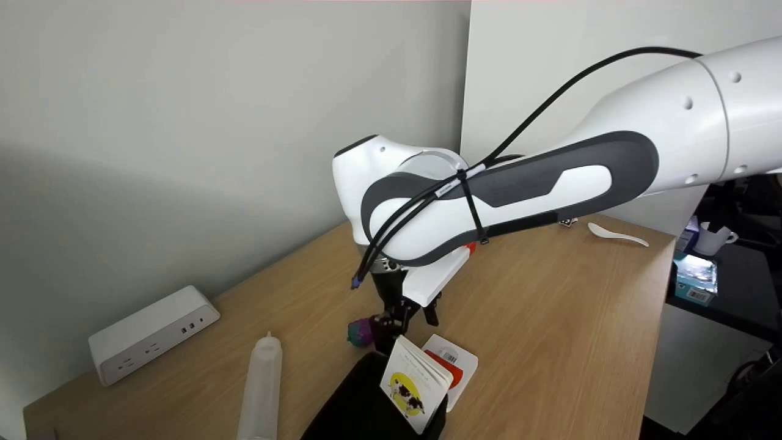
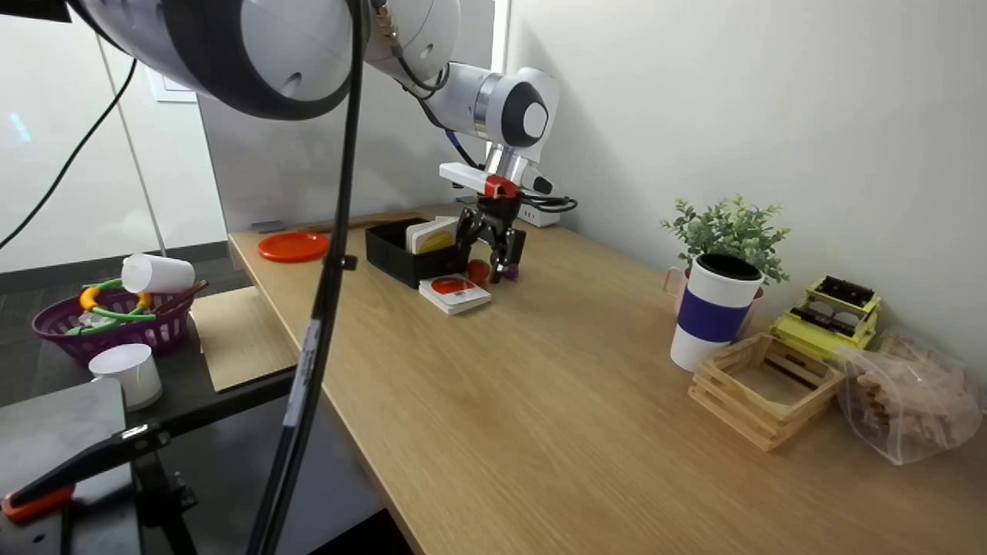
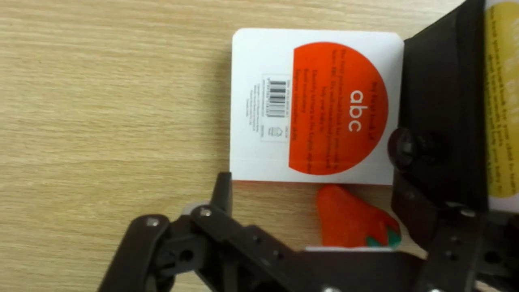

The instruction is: Put the yellow-white book and the red fruit plush toy in the black box

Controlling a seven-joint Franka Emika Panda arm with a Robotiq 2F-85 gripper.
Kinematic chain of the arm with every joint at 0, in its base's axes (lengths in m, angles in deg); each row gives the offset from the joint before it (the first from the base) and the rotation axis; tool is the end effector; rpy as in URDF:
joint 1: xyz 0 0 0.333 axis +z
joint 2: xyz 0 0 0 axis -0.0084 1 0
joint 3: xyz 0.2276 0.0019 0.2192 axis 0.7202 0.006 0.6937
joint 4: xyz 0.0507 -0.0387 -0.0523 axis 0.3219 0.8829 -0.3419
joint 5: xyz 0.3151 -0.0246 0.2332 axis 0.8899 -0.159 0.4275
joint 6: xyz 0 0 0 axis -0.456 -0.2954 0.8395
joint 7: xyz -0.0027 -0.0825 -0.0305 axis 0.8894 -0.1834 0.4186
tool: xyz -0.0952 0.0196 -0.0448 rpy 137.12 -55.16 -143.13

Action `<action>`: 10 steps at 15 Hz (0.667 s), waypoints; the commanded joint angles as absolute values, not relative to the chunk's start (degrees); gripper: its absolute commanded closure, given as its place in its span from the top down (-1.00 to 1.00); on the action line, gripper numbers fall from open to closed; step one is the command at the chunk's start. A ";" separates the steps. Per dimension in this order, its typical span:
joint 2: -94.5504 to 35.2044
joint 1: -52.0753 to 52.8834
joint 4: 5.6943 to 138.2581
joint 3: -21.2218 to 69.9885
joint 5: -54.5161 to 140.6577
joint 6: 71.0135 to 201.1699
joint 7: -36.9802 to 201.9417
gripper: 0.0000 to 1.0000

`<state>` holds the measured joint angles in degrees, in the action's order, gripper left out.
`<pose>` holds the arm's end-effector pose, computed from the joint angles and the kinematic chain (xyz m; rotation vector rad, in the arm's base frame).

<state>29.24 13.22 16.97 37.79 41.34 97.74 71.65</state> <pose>0.7305 0.2357 0.1369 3.1060 0.0859 -0.4597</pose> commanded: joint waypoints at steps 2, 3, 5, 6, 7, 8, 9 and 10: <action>30.02 13.74 15.57 37.56 39.56 99.51 76.67 1.00; 30.32 13.68 15.34 37.68 39.44 100.44 77.74 1.00; 30.69 13.51 15.19 37.85 39.50 102.45 79.45 1.00; 30.79 13.46 15.22 37.88 39.62 103.41 80.03 1.00; 30.83 13.44 15.26 37.91 39.74 104.07 80.52 1.00; 30.93 13.39 15.29 37.96 39.87 104.88 80.88 1.00; 30.97 13.36 15.34 38.01 39.99 105.42 81.18 1.00; 31.04 13.35 15.37 38.02 40.06 105.99 81.38 1.00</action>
